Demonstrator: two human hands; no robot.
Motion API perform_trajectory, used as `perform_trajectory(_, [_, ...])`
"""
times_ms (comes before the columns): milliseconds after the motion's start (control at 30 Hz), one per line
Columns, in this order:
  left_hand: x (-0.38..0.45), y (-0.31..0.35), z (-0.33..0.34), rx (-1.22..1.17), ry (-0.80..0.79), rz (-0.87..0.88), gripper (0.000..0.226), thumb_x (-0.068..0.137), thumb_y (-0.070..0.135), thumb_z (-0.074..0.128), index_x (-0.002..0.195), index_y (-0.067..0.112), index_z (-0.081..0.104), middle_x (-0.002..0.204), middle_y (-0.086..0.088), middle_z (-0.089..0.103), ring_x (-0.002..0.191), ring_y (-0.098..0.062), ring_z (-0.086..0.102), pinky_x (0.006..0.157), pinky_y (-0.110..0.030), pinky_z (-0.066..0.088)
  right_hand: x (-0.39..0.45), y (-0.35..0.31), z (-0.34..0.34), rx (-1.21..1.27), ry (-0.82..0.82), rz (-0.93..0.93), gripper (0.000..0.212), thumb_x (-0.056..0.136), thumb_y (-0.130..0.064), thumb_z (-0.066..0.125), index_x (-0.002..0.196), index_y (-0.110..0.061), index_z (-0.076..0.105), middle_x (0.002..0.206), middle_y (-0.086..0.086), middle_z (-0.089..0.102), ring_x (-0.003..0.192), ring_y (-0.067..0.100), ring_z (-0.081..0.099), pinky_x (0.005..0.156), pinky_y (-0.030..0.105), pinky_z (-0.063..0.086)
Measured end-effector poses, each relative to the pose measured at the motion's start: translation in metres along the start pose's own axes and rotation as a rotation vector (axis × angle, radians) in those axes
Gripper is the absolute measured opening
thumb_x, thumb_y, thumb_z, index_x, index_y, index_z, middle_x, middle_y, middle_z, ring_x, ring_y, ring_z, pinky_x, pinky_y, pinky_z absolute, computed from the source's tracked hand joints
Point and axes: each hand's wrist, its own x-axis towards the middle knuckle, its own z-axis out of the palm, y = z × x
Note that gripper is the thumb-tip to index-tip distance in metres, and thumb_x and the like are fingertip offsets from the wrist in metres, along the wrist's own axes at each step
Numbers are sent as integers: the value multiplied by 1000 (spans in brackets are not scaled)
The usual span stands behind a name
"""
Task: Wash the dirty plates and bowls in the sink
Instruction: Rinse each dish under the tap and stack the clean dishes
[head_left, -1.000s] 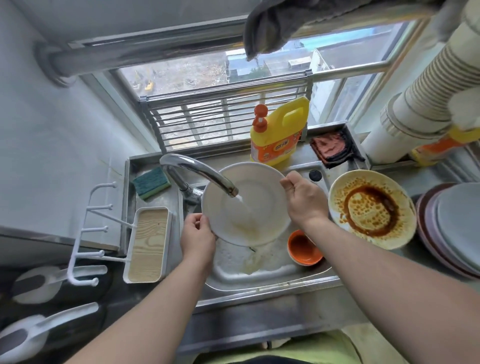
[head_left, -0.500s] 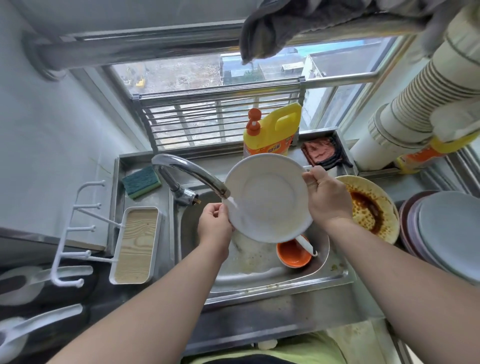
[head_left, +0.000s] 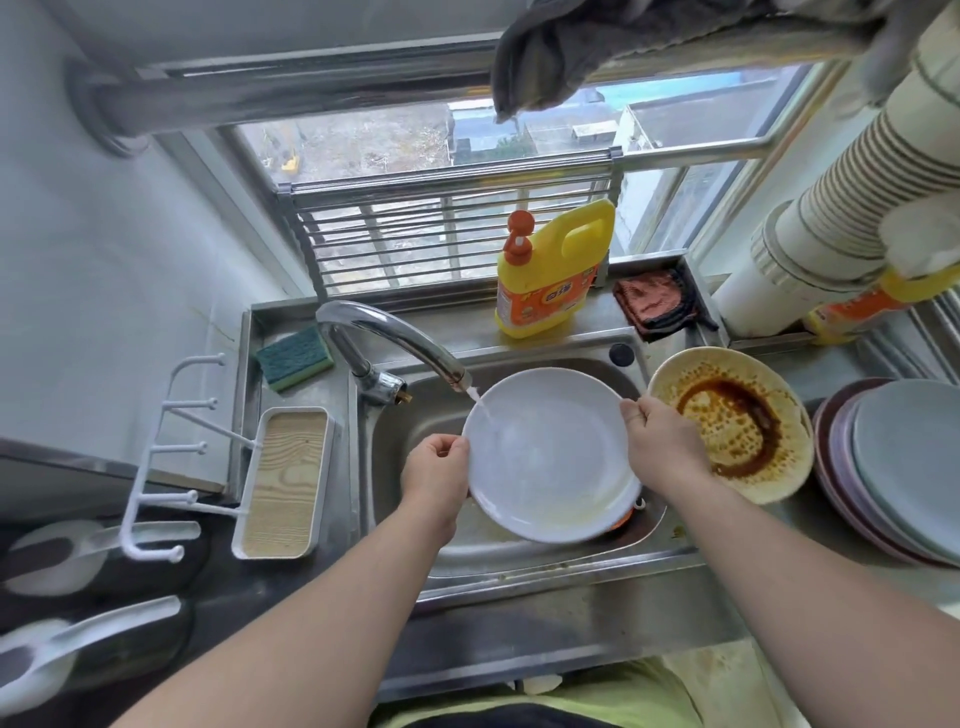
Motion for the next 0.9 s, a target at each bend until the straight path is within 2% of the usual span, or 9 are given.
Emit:
perform_trajectory(67, [0,-1,-5,14,6,6,19,103,28,61,96,15,72,97,-9,75,81,-22,64,72,-41,60,-5,1,8,22,-1,2,45,112,-48,36,88,-16,56,86,3,61,74,15,50,63,41,36])
perform_trajectory(233, [-1,8,-19,19,46,62,17,100,34,64,92,23,74,96,-5,77,89,-27,70,85,-51,62,-9,-4,27,80,25,0,45,112,-49,34,84,-17,51,83,5,60,75,21,53,64,42,37])
perform_trajectory(300, [0,14,-25,18,72,92,17,97,36,65,91,25,75,93,-2,77,90,-28,71,84,-49,61,-9,-9,33,95,9,9,45,112,-51,33,85,-19,49,84,4,61,74,19,52,65,42,37])
perform_trajectory(400, [3,21,-33,5,98,136,16,98,35,67,92,23,75,90,0,77,85,-22,68,78,-42,57,-11,-18,38,129,-10,25,44,111,-54,32,85,-22,49,85,3,62,78,25,57,66,41,42])
perform_trajectory(567, [5,28,-45,-19,139,184,16,87,45,69,88,31,77,89,4,79,86,-21,72,85,-43,59,-10,-33,43,186,-50,20,44,111,-51,34,86,-21,52,86,3,63,78,24,57,64,40,41])
perform_trajectory(700, [4,35,-50,-76,170,260,14,101,30,69,96,18,75,85,2,74,76,-12,64,71,-30,54,-10,-43,46,193,-51,-5,44,112,-49,34,85,-19,51,86,3,62,76,21,55,59,37,36])
perform_trajectory(800, [2,42,-54,-113,203,300,13,104,22,66,94,16,73,81,5,72,67,-2,62,63,-19,52,-8,-53,50,226,-64,-18,44,111,-51,33,85,-20,51,87,3,62,81,26,58,67,42,46])
perform_trajectory(900, [2,47,-62,-146,217,316,12,103,24,67,95,20,74,88,2,76,77,-9,66,75,-31,57,-5,-61,58,268,-86,-8,44,108,-57,32,87,-23,52,88,3,65,85,33,64,80,52,56])
